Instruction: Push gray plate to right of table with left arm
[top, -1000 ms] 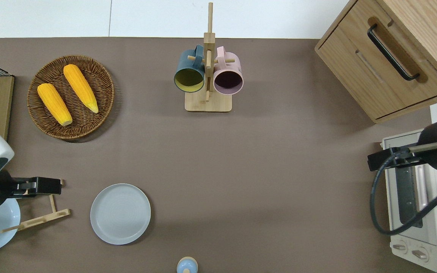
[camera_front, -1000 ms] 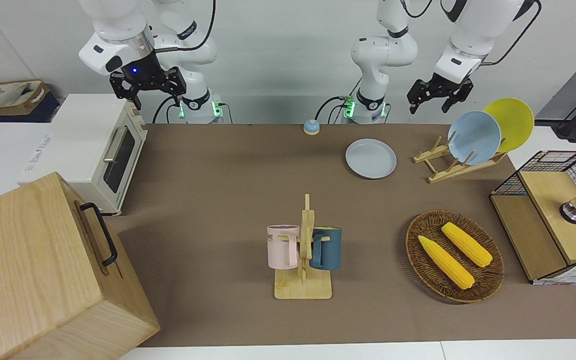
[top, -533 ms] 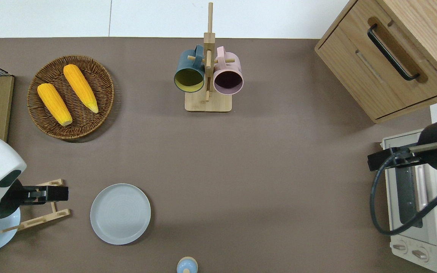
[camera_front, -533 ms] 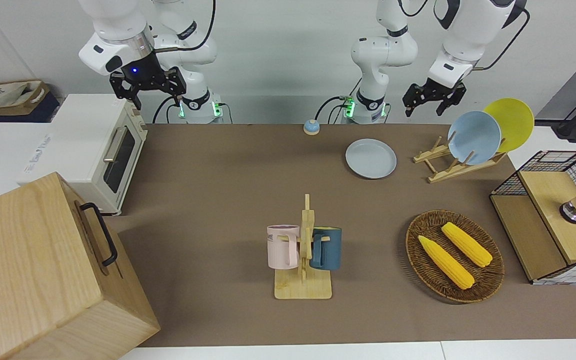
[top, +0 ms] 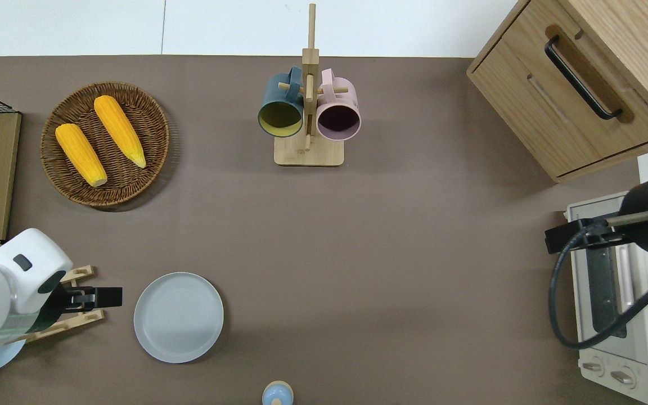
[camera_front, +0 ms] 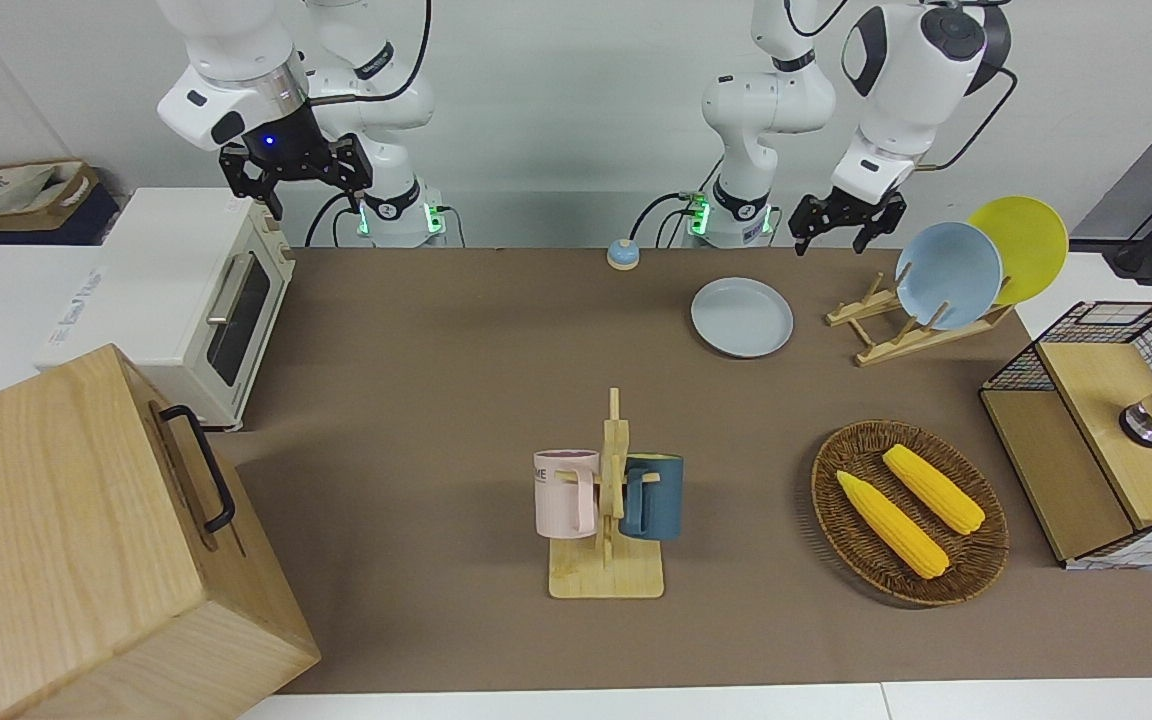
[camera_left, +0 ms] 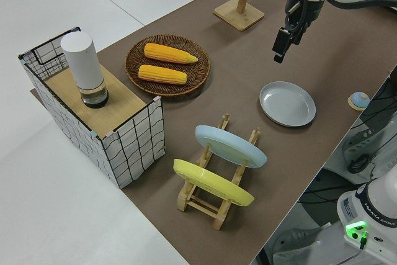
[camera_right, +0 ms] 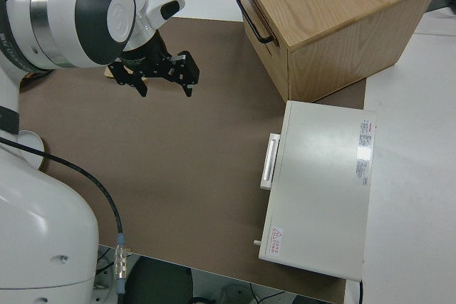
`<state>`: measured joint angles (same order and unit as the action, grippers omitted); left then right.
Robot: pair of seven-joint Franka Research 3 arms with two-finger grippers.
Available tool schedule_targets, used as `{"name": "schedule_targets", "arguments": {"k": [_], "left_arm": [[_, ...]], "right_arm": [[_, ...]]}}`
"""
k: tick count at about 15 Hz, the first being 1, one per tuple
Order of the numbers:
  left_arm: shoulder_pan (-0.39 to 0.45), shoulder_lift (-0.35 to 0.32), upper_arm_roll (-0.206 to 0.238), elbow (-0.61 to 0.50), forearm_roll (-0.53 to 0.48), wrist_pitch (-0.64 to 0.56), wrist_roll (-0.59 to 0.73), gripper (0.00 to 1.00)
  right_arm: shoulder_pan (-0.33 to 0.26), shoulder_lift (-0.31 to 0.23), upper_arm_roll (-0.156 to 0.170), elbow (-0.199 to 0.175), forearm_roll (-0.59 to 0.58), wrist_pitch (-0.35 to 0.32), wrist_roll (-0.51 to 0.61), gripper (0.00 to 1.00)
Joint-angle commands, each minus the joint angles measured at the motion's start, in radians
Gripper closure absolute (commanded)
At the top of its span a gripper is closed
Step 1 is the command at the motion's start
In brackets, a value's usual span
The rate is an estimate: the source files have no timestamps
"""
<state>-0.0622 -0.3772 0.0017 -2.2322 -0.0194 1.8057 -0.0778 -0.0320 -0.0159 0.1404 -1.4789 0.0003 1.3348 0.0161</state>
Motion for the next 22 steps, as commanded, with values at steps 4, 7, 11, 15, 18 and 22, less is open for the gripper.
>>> {"name": "schedule_targets", "arguments": {"k": [4, 7, 11, 15, 18, 22], "left_arm": [[-0.018, -0.069, 0.003, -0.184, 0.018, 0.147, -0.007, 0.00], [-0.016, -0.083, 0.004, -0.246, 0.018, 0.207, -0.005, 0.00], [-0.016, -0.094, 0.004, -0.316, 0.018, 0.274, 0.007, 0.00], [-0.005, -0.092, 0.008, -0.368, 0.018, 0.343, 0.030, 0.00], [-0.007, -0.086, 0.009, -0.408, 0.018, 0.394, 0.032, 0.00], [-0.004, -0.075, 0.011, -0.458, 0.018, 0.469, 0.038, 0.00]], "right_arm": [[-0.019, -0.002, 0.016, 0.009, 0.004, -0.016, 0.013, 0.017], [-0.019, -0.002, 0.016, 0.009, 0.004, -0.016, 0.012, 0.017], [-0.019, -0.002, 0.016, 0.009, 0.004, -0.016, 0.013, 0.017], [-0.019, -0.002, 0.016, 0.009, 0.004, -0.016, 0.012, 0.017], [-0.020, -0.002, 0.016, 0.009, 0.004, -0.016, 0.013, 0.017], [-0.019, -0.002, 0.016, 0.009, 0.004, -0.016, 0.012, 0.017]]}}
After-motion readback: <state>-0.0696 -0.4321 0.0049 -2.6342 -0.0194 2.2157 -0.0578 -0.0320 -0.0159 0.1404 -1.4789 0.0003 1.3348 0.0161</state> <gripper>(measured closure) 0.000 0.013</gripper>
